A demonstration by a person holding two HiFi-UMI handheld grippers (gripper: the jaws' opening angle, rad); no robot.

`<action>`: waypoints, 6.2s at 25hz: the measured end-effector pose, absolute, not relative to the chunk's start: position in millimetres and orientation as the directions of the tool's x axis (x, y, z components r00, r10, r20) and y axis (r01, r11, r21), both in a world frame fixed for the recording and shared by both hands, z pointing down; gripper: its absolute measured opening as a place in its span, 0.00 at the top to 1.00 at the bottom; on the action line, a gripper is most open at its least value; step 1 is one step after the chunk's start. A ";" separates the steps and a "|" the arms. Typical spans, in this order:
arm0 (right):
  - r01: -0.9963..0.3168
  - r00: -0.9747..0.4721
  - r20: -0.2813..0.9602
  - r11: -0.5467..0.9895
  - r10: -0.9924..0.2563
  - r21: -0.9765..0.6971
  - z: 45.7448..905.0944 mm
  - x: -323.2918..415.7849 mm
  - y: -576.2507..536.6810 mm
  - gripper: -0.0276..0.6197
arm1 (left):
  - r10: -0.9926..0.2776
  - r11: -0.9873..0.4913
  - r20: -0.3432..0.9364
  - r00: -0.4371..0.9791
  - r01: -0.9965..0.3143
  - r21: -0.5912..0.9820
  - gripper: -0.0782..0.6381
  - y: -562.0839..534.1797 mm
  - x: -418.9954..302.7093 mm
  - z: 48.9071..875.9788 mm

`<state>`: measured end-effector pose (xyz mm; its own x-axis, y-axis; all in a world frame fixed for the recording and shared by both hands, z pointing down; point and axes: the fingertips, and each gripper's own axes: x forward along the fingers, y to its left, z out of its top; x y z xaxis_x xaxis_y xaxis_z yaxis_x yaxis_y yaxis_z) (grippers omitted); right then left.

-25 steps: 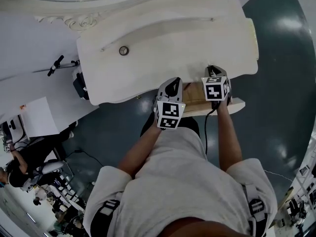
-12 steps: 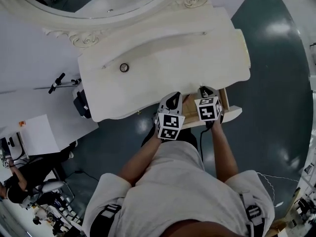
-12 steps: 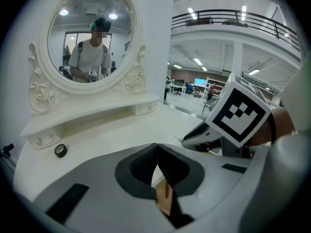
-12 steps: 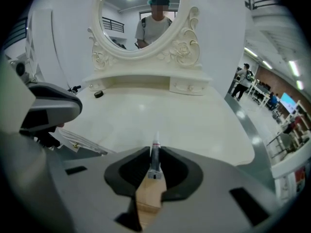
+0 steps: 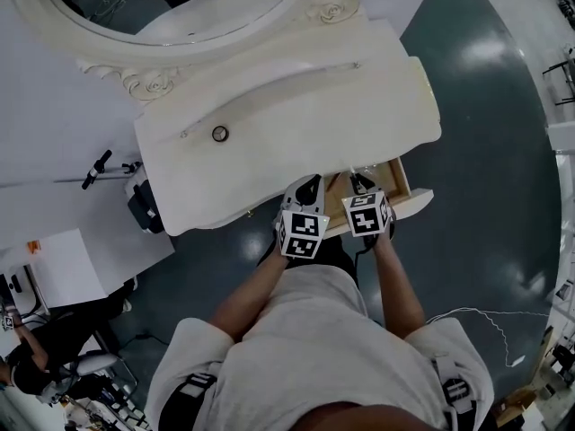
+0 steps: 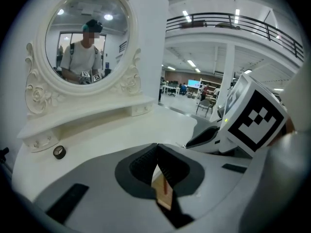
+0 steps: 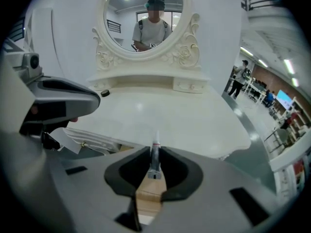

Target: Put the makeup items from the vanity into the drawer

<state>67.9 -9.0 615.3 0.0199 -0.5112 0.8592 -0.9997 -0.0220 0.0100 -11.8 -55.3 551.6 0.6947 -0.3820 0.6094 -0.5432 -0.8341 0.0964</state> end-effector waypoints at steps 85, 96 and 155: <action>-0.825 -0.408 0.860 0.527 -0.307 -0.204 678.6 -36.4 -26.4 0.91 | -0.378 -0.683 0.768 0.517 -0.716 0.146 0.88 -43.0 -78.9 662.0; -0.892 -0.452 0.595 0.354 -0.665 -0.281 556.3 -74.6 -108.5 0.93 | -0.609 -0.573 0.663 0.436 -0.819 0.012 0.88 -111.8 -124.5 582.8; -0.959 -0.078 0.582 -0.098 -0.810 -0.265 566.2 -82.4 -201.9 0.93 | -0.388 -0.693 0.817 0.426 -0.720 0.047 0.57 -300.3 -199.5 657.0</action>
<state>-82.4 -201.9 566.2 -0.0776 -0.8098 0.5815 -0.9594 -0.0980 -0.2645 -199.5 -300.3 657.0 0.4265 -0.3876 0.8173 -0.7198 -0.6926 0.0472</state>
